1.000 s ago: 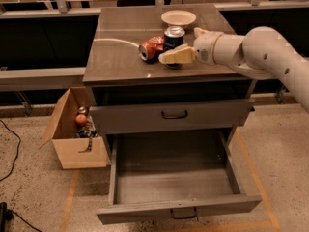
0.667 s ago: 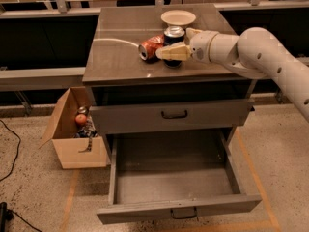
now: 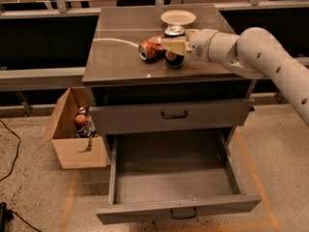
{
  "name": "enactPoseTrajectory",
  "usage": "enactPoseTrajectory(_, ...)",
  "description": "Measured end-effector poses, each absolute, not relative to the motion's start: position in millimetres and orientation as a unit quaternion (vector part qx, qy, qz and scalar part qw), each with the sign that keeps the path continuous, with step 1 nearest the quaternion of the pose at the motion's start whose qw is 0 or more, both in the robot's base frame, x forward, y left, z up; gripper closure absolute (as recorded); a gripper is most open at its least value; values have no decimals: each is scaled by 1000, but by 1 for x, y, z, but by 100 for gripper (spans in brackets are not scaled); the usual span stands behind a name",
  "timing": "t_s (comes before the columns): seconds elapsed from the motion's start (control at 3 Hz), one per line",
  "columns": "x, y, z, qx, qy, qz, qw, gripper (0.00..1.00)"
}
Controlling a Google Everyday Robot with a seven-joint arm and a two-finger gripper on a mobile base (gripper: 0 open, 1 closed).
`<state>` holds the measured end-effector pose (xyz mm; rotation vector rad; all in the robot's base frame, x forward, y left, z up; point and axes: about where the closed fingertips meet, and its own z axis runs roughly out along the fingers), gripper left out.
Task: Place pepsi can into middle drawer
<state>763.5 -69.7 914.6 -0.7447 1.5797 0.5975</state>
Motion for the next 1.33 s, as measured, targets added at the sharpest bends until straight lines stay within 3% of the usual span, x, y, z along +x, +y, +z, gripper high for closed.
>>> enactPoseTrajectory(0.33,732,-80,934,-309,680,284,601,94)
enactPoseTrajectory(0.67,675,-93,946,-324,670,318,587,100)
enactPoseTrajectory(1.33,582,-87,894,-417,648,339,540,100)
